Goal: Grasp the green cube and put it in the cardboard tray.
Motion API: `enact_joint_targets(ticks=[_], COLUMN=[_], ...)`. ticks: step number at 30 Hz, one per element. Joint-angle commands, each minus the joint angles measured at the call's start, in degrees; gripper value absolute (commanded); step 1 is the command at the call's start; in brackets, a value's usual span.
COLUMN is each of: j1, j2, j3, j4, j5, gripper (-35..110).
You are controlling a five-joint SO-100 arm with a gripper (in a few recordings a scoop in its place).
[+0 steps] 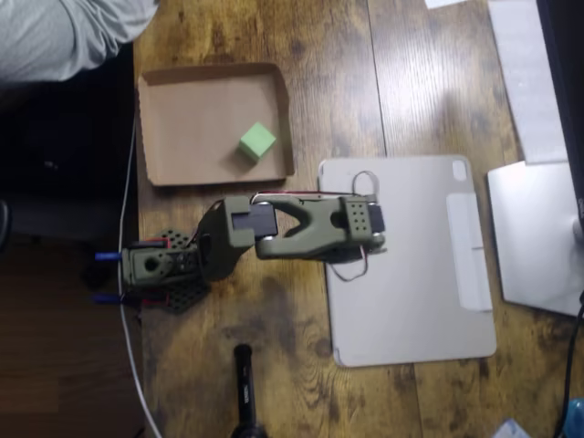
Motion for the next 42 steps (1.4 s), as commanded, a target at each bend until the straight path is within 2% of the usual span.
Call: enact_joint_targets(ticks=[1,12,42], j1=[-0.44,-3.16,-3.25], j2=[6.77,13.45,14.24], j3=[2.29,3.43,3.78], j4=[0.09,0.62,0.26], j5=[0.0,-1.76,-2.2], gripper=[0,0,0])
